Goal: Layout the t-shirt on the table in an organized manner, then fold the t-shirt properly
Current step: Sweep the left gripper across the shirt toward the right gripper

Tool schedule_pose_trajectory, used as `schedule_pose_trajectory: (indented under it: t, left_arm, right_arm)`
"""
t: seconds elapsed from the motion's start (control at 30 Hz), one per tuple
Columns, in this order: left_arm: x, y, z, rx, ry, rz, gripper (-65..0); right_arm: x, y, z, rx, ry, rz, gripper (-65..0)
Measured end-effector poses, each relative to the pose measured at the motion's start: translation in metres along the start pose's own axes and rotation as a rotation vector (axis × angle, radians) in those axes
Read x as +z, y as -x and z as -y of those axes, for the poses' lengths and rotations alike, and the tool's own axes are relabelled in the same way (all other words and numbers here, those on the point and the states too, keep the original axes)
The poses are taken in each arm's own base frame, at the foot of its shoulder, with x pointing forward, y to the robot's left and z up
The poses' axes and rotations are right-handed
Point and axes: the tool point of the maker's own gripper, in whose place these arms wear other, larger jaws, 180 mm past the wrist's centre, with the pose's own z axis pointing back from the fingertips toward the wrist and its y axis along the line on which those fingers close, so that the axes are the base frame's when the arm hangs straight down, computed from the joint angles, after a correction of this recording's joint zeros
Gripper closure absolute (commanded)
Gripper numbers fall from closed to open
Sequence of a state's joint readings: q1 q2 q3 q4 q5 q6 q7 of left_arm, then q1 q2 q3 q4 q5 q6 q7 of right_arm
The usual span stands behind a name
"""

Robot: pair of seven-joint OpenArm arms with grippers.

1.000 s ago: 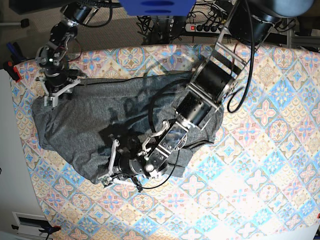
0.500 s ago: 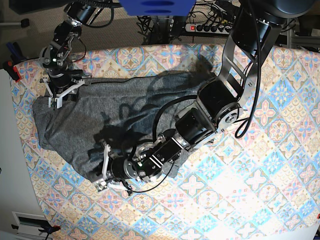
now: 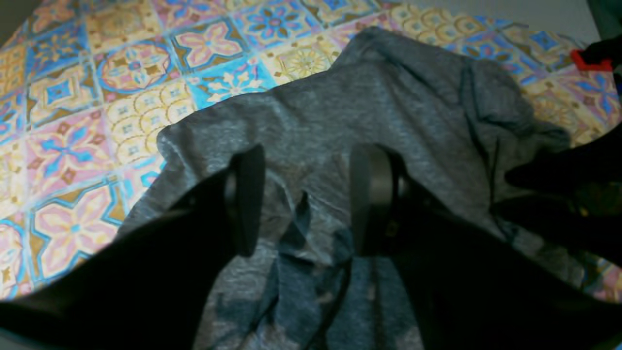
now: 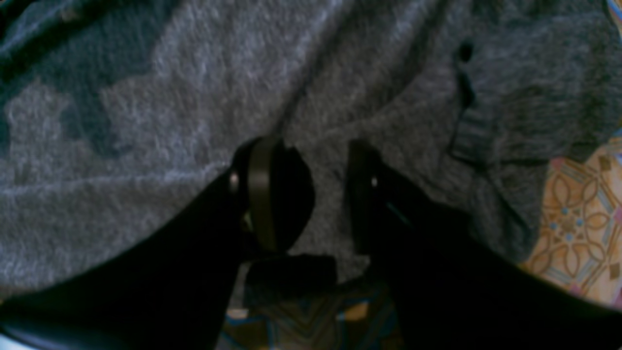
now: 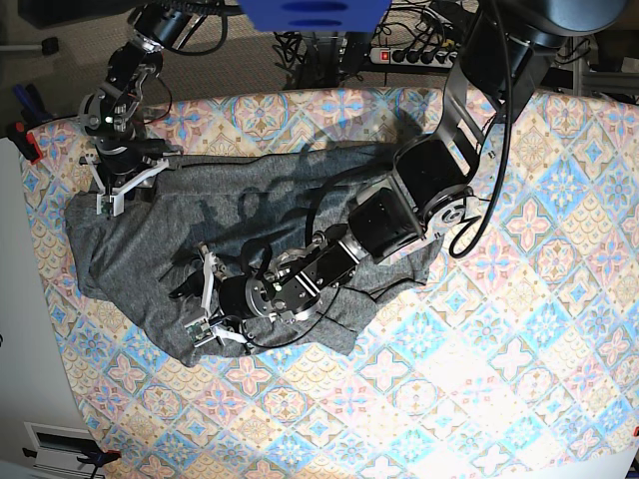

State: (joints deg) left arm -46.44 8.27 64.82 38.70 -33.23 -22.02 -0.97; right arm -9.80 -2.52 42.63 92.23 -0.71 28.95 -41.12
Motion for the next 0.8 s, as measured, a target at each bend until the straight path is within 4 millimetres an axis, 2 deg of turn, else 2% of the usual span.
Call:
schedule_pose_trajectory:
  t: [0.07, 0.17, 0.23, 0.3, 0.4, 0.47, 0.67, 0.73, 0.8]
  left_arm:
    - [0.0, 0.0, 0.002, 0.005, 0.002, 0.01, -27.7]
    - [0.0, -0.011, 0.002, 0.005, 0.003, 0.076, -27.6]
    - [0.001, -0.019, 0.003, 0.017, 0.003, 0.124, -27.6]
    - [0.008, -0.016, 0.005, 0.031, 0.002, 0.144, -27.6]
    - [0.039, 0.004, 0.004, 0.071, 0.0, 0.16, -27.6]
    - [0.065, 0.014, -0.002, 0.112, -0.028, 0.161, -27.6]
    - [0.16, 0.022, -0.026, 0.146, -0.165, 0.173, -27.6]
    - [0.187, 0.039, -0.026, 0.152, -0.213, 0.118, -27.6]
    - [0.216, 0.052, -0.018, 0.156, -0.241, 0.08, -27.7]
  right_arm:
    - [0.0, 0.0, 0.0, -0.001, 0.001, 0.0, -20.9]
    - [0.002, -0.004, 0.001, 0.006, 0.006, 0.01, -20.9]
    - [0.008, -0.016, 0.004, 0.029, 0.023, 0.039, -20.9]
    - [0.015, -0.033, 0.005, 0.052, 0.037, 0.085, -20.9]
    - [0.023, -0.053, 0.007, 0.075, 0.049, 0.14, -20.9]
    - [0.026, -0.058, 0.007, 0.084, 0.056, 0.154, -20.9]
    - [0.026, -0.06, 0.005, 0.088, 0.052, 0.155, -20.9]
    - [0.026, -0.06, 0.005, 0.087, 0.051, 0.155, -20.9]
    - [0.026, -0.06, 0.005, 0.089, 0.049, 0.155, -20.9]
